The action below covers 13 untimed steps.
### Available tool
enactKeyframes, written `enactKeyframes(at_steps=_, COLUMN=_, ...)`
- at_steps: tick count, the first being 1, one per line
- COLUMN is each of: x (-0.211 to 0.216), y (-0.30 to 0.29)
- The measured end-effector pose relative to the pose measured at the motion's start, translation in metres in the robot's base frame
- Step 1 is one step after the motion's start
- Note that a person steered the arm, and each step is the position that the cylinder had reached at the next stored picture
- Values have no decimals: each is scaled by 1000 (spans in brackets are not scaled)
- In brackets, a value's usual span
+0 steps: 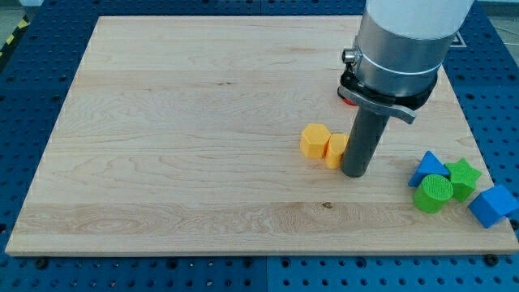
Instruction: Push the green circle into the green star
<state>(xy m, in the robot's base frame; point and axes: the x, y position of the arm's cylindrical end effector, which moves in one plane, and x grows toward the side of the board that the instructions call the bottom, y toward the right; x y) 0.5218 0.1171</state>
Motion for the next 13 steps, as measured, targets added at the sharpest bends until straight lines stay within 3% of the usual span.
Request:
enactKeyframes(at_steps=2, x=7, y=-10)
enactKeyframes(at_steps=4, x=73, y=47)
enactKeyframes(at_steps=6, x=75, y=81)
enactKeyframes(at_steps=10, x=52, y=73)
enactKeyframes(at_steps=12, x=51, y=131)
enactKeyframes(at_steps=13, x=51, y=127)
